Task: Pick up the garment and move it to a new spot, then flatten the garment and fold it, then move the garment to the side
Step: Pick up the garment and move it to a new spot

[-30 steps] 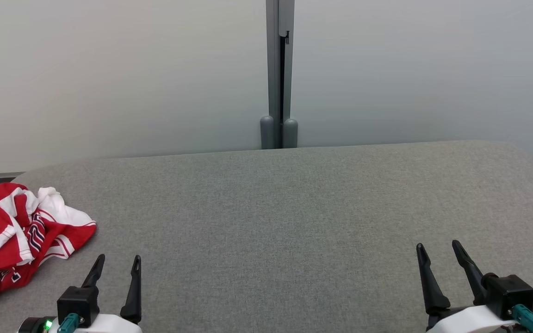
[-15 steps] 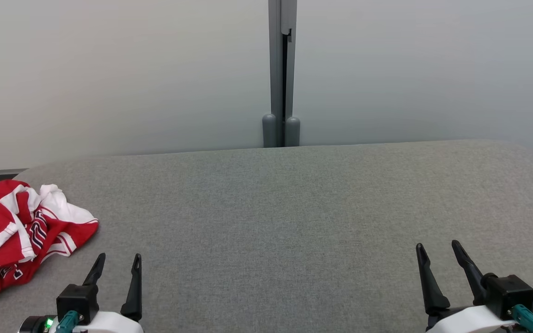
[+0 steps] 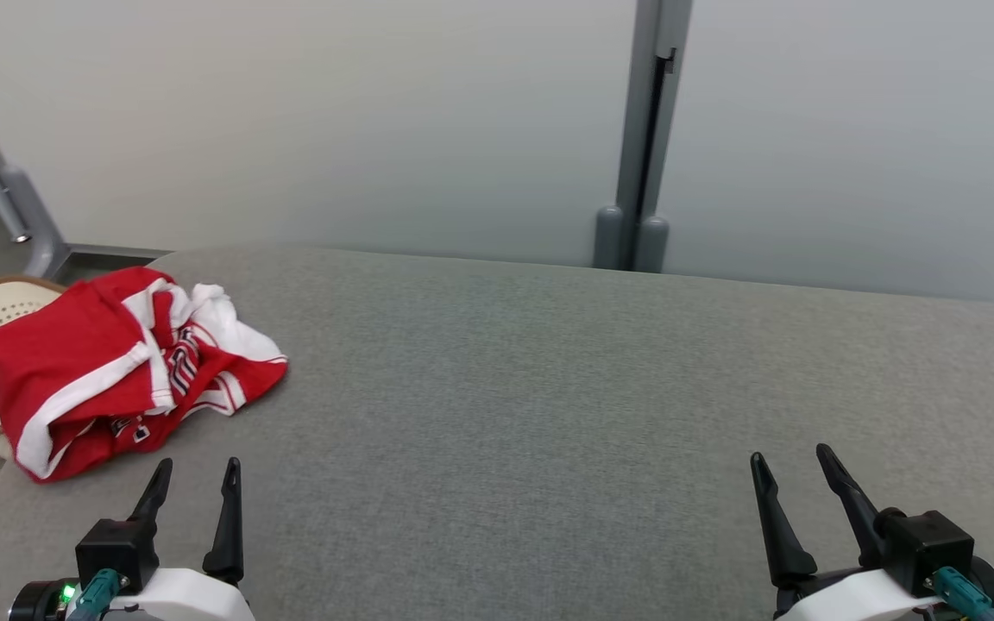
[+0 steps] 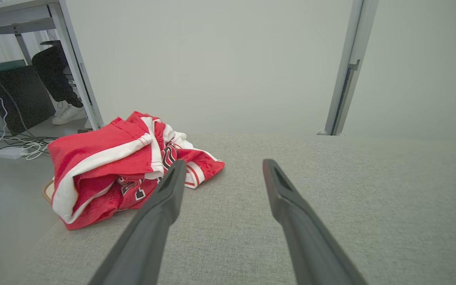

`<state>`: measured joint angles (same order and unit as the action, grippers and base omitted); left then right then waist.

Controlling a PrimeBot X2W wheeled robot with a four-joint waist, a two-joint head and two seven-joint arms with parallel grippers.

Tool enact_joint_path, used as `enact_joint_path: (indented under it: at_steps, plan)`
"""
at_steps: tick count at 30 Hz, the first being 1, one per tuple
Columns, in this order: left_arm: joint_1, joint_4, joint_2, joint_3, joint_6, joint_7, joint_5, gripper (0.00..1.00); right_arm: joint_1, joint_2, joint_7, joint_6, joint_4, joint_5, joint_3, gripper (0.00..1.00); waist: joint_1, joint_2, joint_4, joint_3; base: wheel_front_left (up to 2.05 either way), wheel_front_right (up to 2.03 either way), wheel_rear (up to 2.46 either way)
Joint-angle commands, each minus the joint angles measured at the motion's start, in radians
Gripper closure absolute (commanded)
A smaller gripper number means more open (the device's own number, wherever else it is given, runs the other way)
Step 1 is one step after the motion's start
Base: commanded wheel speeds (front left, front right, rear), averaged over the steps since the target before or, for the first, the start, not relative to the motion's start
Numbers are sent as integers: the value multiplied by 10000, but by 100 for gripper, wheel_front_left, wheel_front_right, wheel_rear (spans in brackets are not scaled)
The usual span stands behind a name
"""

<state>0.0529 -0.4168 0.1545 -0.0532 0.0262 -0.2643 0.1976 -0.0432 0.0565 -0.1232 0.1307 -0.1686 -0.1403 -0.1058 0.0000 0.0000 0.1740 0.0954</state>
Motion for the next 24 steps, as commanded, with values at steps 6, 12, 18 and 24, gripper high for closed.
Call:
enact_joint_path:
  at_steps: [6, 12, 18, 24]
  plan:
    - [231, -37, 186, 193, -9, -1, 122, 0, 79, -16, -31, 0, 227, 21, -323, 0, 0, 0, 1488, -36, 0, 0, 0]
    - [391, -68, 289, 192, -12, -1, 60, 0, 108, -39, 7, 0, 414, -23, -516, 0, 0, 0, 2368, -79, 0, 0, 0]
    - [441, -1, 290, 219, -64, -1, 62, 0, 168, -44, 1, -1, 391, -95, -538, 0, 0, 0, 2739, -120, 0, 0, 0]
    - [421, -12, 284, 162, -103, -1, 17, 0, 132, -45, 19, -1, 431, -106, -484, 0, 0, 0, 2811, -181, 0, 0, 0]
